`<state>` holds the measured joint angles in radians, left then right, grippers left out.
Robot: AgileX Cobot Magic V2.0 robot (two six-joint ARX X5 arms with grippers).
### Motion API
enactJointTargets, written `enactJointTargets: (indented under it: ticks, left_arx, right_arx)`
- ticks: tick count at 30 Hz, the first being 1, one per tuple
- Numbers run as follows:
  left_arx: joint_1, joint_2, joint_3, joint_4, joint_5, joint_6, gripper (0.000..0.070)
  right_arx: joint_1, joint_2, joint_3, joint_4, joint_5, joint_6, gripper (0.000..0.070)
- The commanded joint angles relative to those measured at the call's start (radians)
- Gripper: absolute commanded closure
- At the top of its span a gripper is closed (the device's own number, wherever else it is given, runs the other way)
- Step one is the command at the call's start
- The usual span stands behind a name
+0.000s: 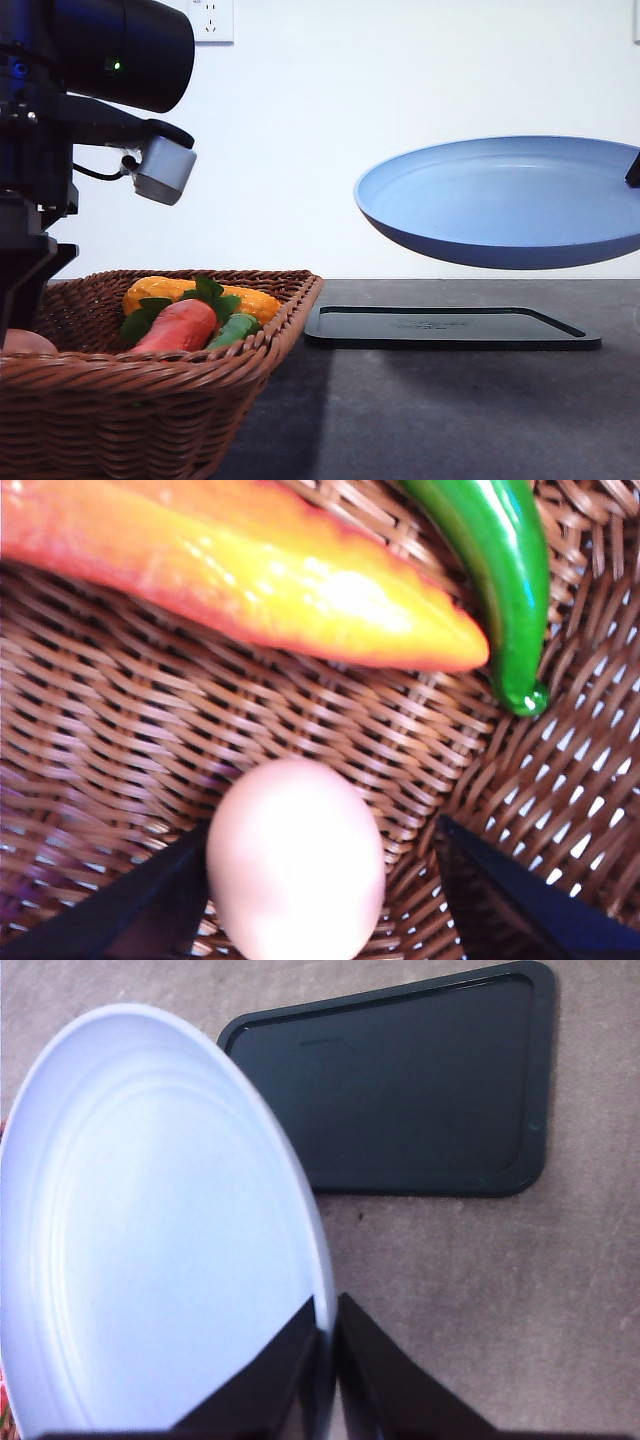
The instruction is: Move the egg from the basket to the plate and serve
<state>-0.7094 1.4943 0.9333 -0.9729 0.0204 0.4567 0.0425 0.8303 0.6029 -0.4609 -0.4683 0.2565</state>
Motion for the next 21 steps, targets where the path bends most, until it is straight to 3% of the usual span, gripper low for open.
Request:
enactJointTargets:
  ticks: [1,9,15,21]
  left_arx:
    - [-0.008,0.015,0.014,0.001,-0.007,-0.006,0.0335]
    - [-0.008,0.015,0.015,0.0,-0.007,-0.024,0.0545]
    - [-0.008,0.015,0.064,-0.019,-0.006,-0.034,0.0557]
    - [-0.008,0.015,0.23,-0.092,-0.004,-0.058,0.0561]
  right_arx:
    - [-0.001,0.003,0.005,0.016,-0.003,-0.01,0.07]
    - [-0.001,0.003,0.005,0.018,-0.003,-0.01,0.07]
    - [-0.001,0.003,0.005,0.019,-0.003,-0.009,0.07]
    - [0.0,0.006,0.005,0.019,-0.004,-0.003,0.07]
